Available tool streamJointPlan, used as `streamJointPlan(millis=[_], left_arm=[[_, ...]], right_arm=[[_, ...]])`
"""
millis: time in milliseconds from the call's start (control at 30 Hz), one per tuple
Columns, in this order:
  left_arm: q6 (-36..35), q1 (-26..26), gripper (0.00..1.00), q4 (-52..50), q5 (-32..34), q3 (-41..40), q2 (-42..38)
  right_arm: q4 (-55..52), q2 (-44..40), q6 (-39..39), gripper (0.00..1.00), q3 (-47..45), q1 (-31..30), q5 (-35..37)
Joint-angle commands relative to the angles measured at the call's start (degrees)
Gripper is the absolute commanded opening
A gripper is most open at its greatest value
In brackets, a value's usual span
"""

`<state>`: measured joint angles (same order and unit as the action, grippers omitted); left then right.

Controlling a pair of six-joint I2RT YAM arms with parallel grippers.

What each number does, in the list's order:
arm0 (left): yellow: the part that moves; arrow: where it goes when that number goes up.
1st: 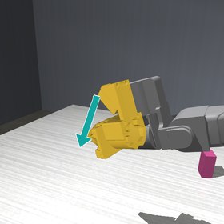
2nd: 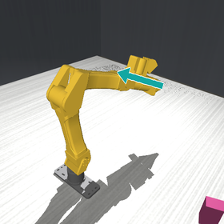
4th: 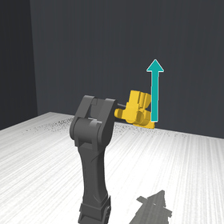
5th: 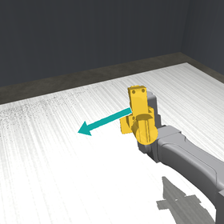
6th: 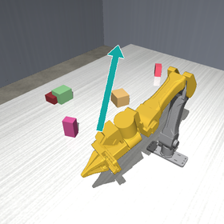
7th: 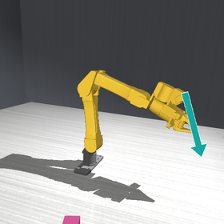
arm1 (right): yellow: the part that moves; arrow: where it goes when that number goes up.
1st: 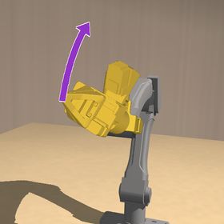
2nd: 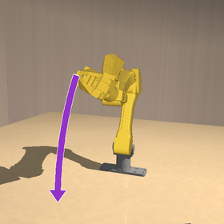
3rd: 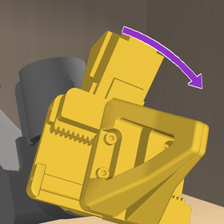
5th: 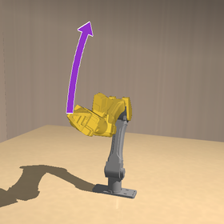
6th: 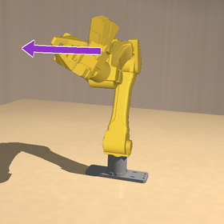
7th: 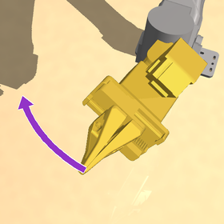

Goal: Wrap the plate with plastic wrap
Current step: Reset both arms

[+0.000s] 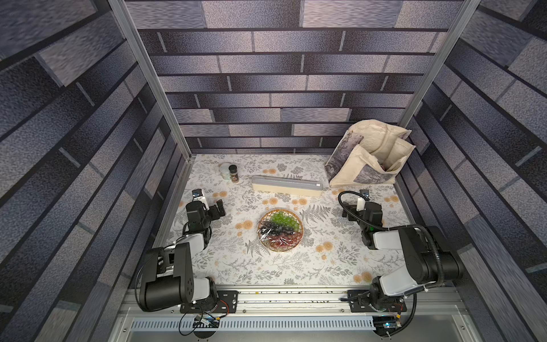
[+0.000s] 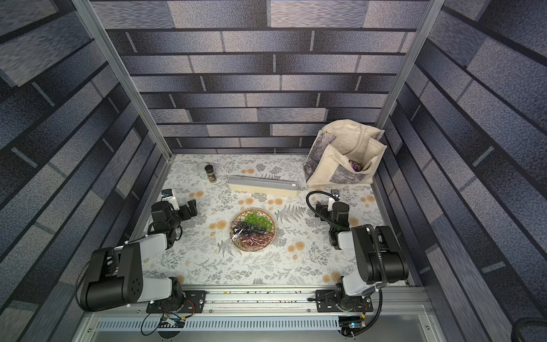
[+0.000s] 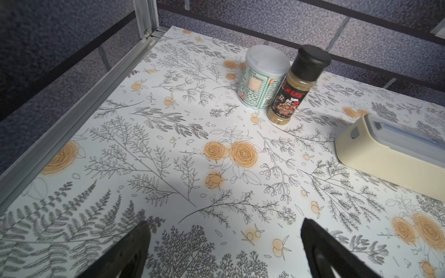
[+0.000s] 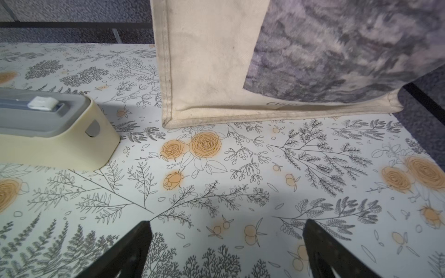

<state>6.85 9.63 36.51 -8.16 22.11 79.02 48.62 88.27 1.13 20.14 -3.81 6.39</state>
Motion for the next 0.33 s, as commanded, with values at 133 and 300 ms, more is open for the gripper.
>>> streamJointPlan(millis=[133,300], left_arm=[[-4.51,-2.94,1.00,12.69,-1.48,0.09,8.78],[-3.80,-3.60,1.00,11.86,2.04,1.40,9.56]], right_arm=[[2.81,-0.25,-0.71,1.00,0.95,0.38,1.31],[3.02,-0.38,-0.59,1.00,0.73,0.32,1.28]])
